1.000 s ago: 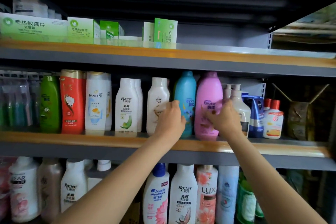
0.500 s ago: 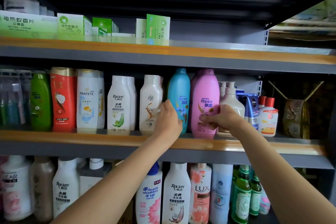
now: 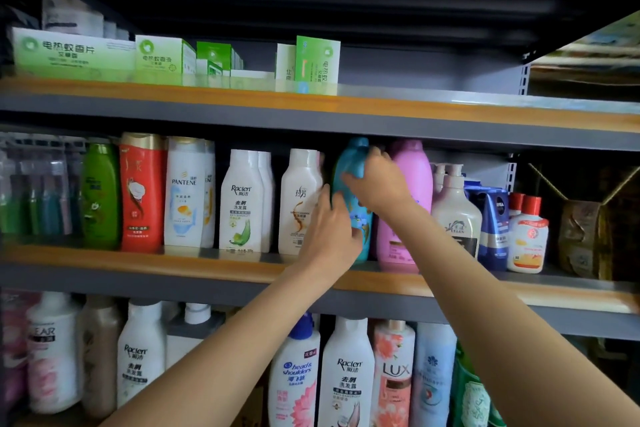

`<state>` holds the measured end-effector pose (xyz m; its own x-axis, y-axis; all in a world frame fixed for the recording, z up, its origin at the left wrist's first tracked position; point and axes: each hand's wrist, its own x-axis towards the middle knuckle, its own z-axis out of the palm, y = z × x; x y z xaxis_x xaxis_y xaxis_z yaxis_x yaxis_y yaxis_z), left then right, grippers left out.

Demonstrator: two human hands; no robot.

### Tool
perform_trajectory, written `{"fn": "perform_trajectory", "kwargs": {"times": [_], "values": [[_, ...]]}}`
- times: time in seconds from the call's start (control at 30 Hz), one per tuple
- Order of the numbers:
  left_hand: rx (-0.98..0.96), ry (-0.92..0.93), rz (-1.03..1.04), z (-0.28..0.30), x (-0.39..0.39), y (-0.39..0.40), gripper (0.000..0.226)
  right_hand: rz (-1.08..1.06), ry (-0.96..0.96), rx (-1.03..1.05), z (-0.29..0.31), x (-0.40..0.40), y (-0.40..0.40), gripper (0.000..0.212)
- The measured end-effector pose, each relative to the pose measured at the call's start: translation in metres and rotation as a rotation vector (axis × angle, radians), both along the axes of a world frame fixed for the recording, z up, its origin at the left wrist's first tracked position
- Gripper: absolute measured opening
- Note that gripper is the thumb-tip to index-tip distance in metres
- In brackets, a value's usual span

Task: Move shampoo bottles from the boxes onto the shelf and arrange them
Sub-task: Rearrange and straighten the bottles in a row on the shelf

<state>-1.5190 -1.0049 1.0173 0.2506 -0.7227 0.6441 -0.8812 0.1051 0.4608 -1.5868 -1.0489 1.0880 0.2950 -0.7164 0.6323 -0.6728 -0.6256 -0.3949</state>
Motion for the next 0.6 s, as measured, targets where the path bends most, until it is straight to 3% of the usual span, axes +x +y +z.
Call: {"fn": "perform_trajectory", "kwargs": {"times": [0.13, 0.27, 0.43, 0.6], "values": [[0.045, 0.075, -0.042, 0.005, 0.010, 0.005, 0.052, -0.010, -0.057, 0.121, -0.006, 0.014, -0.010, 0.088], [0.047, 0.191, -0.083, 0.003, 0.017, 0.005, 0.048, -0.055, -0.136, 0.144, -0.012, 0.026, -0.007, 0.079], [0.043, 0.233, -0.074, -0.003, 0.021, 0.002, 0.036, -0.128, -0.147, 0.170, -0.024, 0.035, -0.010, 0.083], [0.035, 0.248, -0.121, -0.008, 0.023, 0.004, 0.043, -0.164, -0.114, 0.086, -0.027, 0.030, -0.006, 0.077]]}}
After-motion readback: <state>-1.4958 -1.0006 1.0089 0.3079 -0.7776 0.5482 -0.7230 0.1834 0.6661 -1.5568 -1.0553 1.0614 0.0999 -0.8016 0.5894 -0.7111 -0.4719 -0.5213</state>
